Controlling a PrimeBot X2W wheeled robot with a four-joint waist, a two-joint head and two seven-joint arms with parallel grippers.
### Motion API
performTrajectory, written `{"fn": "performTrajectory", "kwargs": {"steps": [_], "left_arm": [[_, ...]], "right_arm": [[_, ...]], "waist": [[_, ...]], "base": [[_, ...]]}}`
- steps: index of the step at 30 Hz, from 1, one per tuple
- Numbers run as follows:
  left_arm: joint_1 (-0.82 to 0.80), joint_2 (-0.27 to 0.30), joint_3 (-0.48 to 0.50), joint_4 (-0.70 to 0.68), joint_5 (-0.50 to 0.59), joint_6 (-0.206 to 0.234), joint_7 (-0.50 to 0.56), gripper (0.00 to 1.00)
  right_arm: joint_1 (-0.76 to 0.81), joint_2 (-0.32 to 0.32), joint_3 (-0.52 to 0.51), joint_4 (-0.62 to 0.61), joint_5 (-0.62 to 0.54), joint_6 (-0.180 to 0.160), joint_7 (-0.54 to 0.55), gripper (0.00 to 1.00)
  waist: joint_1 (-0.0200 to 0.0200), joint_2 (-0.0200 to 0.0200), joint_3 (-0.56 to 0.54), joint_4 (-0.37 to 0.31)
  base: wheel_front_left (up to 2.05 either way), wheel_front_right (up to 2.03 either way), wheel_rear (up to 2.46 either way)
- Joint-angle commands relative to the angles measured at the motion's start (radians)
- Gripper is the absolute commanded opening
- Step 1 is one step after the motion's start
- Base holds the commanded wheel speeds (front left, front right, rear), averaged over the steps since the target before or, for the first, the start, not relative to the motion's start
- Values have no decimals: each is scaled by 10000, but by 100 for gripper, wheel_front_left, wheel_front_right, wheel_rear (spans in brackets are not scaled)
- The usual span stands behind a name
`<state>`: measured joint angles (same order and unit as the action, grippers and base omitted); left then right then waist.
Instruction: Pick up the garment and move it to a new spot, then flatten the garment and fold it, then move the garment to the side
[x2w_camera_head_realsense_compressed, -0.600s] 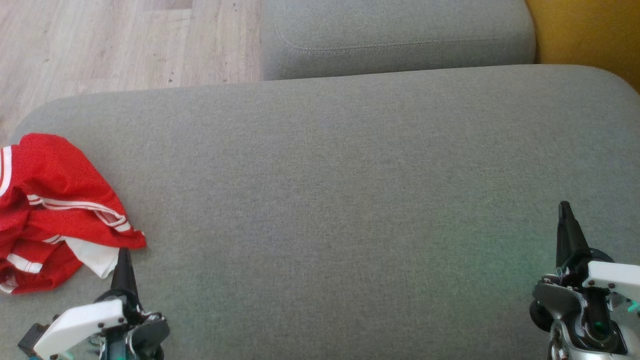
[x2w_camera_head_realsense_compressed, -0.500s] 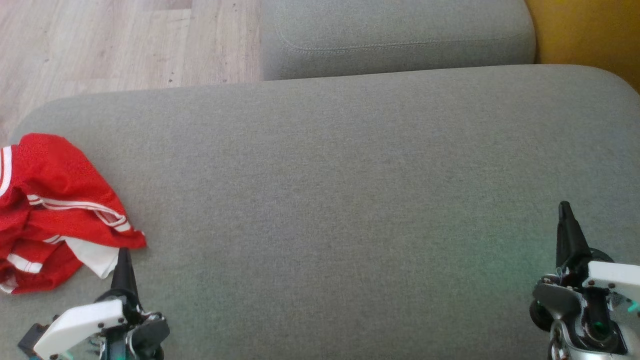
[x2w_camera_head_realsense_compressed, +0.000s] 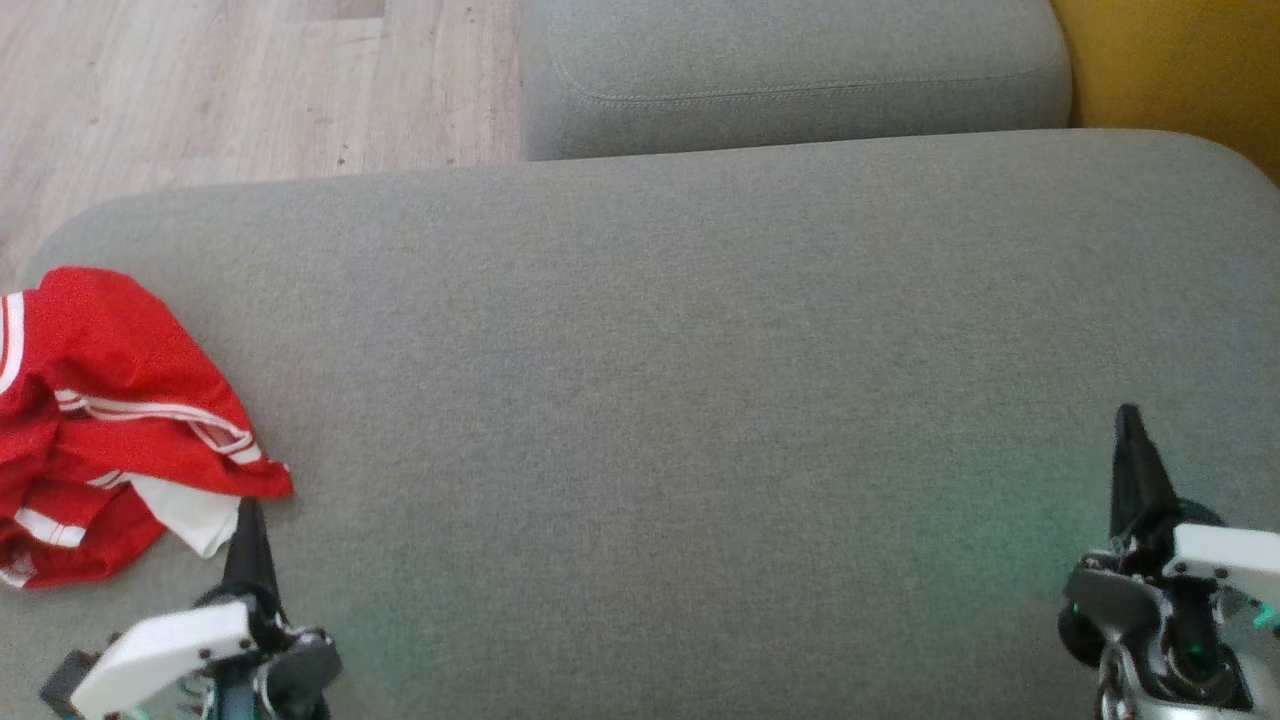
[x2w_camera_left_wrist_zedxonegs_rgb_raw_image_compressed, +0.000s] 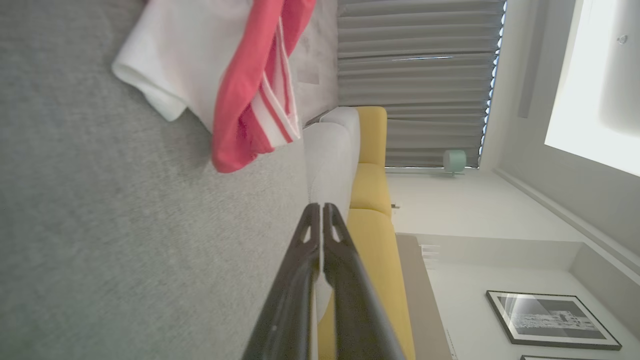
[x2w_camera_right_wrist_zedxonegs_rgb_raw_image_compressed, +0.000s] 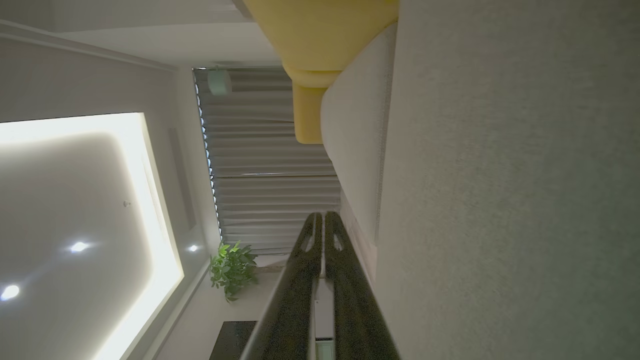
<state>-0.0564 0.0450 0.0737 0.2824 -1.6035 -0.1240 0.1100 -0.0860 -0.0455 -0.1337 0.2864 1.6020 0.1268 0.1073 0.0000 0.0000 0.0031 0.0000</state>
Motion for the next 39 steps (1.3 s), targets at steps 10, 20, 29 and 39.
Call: {"fn": "performTrajectory", "kwargs": {"steps": [10,20,29,39], "left_arm": [[91,15,-93,464,205,6,-195,100],[-116,148,-209,350,1319,-1,-493,100],[-314,253,-323,416,2525,-5,-731,100],[-418,265,-405,518,4203,41,-1027,100]], "right_arm": [[55,-11,160,408,-156,0,-142,100],[-245,-209,522,410,-915,3,-487,100],[-484,-254,695,494,-1969,6,-724,100],[-622,-266,978,653,-3418,9,-1018,100]], "waist": [[0,0,20,-9],[0,0,44,-37],[0,0,68,-53],[0,0,91,-73]], "base": [[0,0,0],[0,0,0],[0,0,0],[0,0,0]]}}
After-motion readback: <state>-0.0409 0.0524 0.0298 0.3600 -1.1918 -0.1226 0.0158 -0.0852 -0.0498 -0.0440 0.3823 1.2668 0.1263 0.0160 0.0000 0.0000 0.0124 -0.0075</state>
